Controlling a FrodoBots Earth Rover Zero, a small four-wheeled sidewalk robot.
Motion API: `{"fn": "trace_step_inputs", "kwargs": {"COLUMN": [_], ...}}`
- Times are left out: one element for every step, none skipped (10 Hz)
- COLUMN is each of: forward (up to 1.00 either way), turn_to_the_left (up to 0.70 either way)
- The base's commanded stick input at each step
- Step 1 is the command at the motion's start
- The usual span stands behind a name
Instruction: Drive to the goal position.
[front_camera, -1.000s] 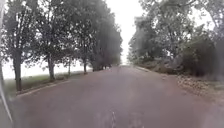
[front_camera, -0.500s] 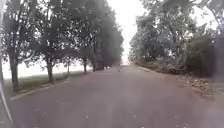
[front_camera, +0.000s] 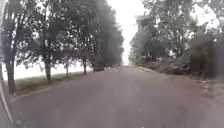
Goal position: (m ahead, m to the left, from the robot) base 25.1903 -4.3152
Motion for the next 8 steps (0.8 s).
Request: {"fn": "trace_step_inputs", "kwargs": {"forward": [0.7,0.7,0.7,0.7,0.7,0.7,0.7,0.7], "turn_to_the_left": [0.0,0.0,0.0,0.0,0.0,0.0,0.0,0.0]}}
